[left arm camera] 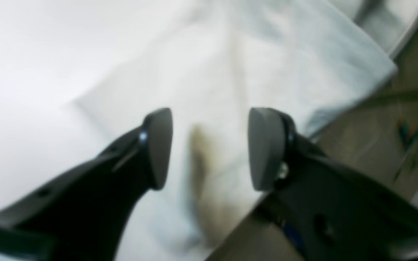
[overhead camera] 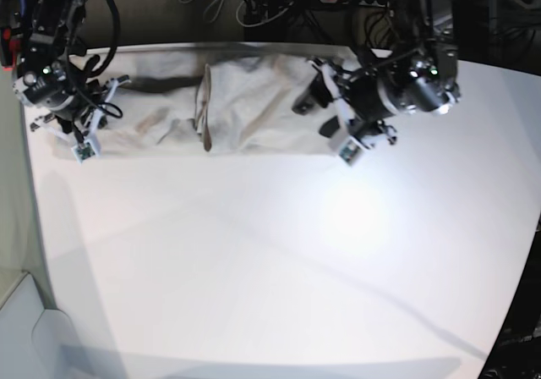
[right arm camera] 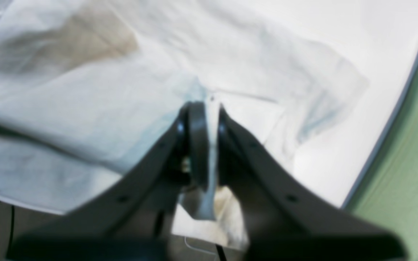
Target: Layout the t-shirt on the table in an organized manner, then fold the t-shirt properly
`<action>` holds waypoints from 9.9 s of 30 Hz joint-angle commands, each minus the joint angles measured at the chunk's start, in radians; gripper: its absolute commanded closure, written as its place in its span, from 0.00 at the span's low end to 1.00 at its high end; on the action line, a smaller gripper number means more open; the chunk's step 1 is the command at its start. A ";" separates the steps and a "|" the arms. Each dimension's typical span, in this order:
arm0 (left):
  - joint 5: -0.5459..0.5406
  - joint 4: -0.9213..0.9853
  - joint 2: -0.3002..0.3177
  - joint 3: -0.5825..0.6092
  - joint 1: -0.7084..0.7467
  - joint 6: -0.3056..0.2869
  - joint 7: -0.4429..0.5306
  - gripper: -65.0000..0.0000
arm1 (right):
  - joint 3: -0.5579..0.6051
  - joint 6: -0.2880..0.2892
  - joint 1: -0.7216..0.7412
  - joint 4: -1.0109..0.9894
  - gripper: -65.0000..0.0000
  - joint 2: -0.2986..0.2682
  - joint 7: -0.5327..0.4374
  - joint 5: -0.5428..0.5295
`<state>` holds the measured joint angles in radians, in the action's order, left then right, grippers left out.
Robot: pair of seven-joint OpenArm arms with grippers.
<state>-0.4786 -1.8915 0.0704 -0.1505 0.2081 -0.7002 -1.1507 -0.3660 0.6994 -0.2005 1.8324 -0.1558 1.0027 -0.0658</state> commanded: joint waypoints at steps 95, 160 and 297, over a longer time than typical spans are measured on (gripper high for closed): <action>-0.197 0.344 0.062 -0.274 -0.028 0.002 0.154 0.82 | -0.097 -0.001 0.157 -0.231 0.28 0.066 0.052 -0.012; -0.194 0.344 0.039 -0.274 -0.025 0.002 0.157 0.82 | 0.612 -0.001 0.154 0.149 1.00 0.313 0.273 -0.251; 0.119 0.303 -0.136 -0.729 -0.048 0.002 0.007 1.00 | 1.149 -0.001 0.497 -0.452 1.00 0.313 -0.233 -0.254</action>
<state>-0.3775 -1.5822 -0.0669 -0.8814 0.1574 -0.6960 -1.1236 0.7837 0.6987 0.2768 1.3643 0.1390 0.7971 -0.2958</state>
